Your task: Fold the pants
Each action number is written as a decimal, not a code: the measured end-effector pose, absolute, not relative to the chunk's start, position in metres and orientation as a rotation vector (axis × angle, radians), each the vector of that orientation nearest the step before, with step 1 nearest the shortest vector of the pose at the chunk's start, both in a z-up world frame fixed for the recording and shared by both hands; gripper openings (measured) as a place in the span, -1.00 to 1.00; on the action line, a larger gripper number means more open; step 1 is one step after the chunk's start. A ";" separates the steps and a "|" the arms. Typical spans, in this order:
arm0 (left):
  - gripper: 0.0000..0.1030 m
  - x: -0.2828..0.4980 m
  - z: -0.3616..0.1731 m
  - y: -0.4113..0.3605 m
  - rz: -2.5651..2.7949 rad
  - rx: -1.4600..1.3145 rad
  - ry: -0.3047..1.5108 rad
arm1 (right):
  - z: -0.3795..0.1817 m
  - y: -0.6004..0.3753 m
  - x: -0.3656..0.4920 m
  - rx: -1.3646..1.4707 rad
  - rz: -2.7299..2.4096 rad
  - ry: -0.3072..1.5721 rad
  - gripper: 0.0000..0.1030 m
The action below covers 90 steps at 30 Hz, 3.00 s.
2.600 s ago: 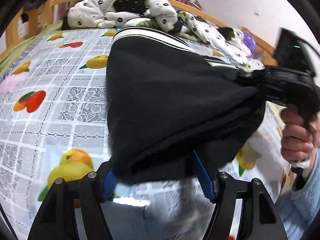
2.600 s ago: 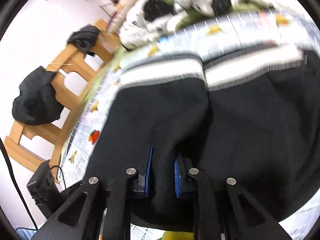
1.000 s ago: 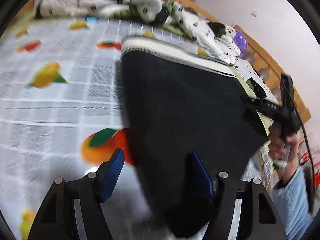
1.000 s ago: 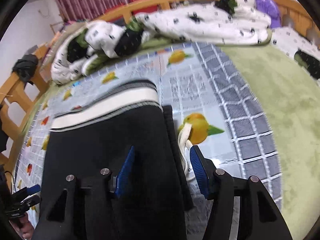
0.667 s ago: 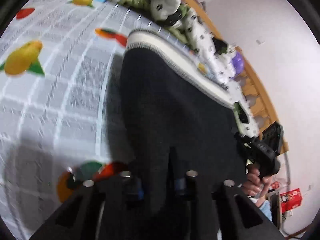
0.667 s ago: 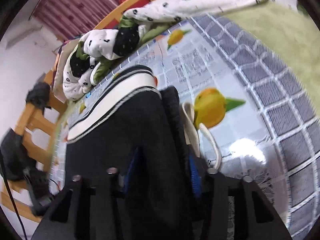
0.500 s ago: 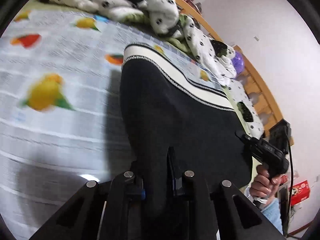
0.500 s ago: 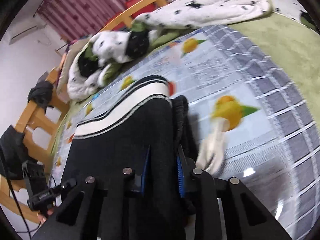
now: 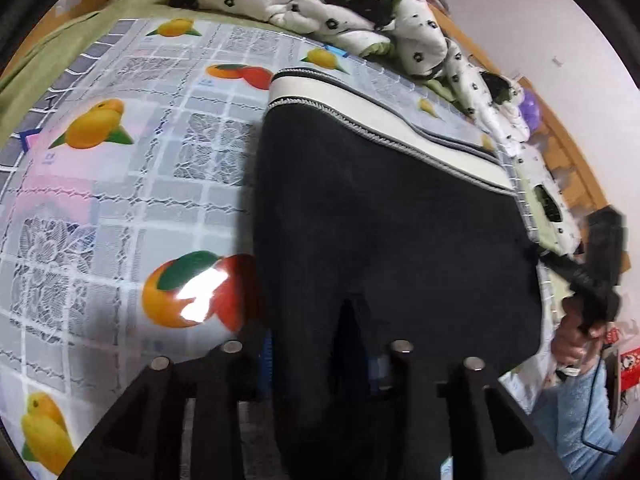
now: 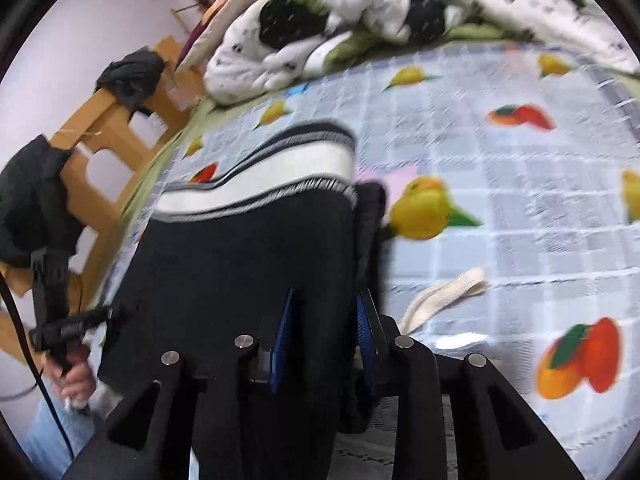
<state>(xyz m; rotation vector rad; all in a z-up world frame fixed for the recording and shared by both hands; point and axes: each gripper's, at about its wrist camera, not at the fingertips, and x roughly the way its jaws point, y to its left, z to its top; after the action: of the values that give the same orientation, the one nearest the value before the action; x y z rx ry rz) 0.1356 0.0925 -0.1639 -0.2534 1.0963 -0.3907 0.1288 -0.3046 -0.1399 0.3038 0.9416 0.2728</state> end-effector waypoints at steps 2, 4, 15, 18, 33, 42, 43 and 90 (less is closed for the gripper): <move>-0.15 0.138 -0.156 0.092 -0.355 -0.203 1.056 | -0.126 -0.305 0.128 0.253 0.234 0.869 -0.35; 0.11 0.143 -0.149 0.096 -0.325 -0.207 1.010 | -0.119 -0.307 0.139 0.236 0.200 0.840 -0.15; 0.10 0.144 -0.131 0.099 -0.284 -0.201 0.851 | -0.122 -0.310 0.182 0.341 0.317 0.809 -0.71; 0.13 0.150 -0.120 0.086 -0.277 -0.164 0.795 | -0.151 -0.302 0.190 0.183 0.226 0.901 -0.67; 0.01 0.239 -0.160 0.006 -0.333 0.076 0.850 | -0.156 -0.258 0.226 0.056 0.200 0.829 -0.40; 0.02 0.236 -0.162 0.008 -0.335 0.037 0.835 | -0.160 -0.263 0.226 0.082 0.212 0.821 -0.40; 0.02 0.237 -0.162 0.010 -0.341 0.029 0.837 | -0.160 -0.263 0.226 0.084 0.213 0.821 -0.40; -0.83 0.002 -0.181 0.078 -0.197 0.008 0.896 | -0.164 -0.253 0.028 0.013 0.179 0.921 -0.34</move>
<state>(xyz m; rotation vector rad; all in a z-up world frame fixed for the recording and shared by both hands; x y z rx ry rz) 0.0019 0.0778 -0.1815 0.0081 0.8959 -0.1966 0.0284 -0.2526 -0.1637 0.0134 0.9212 0.1786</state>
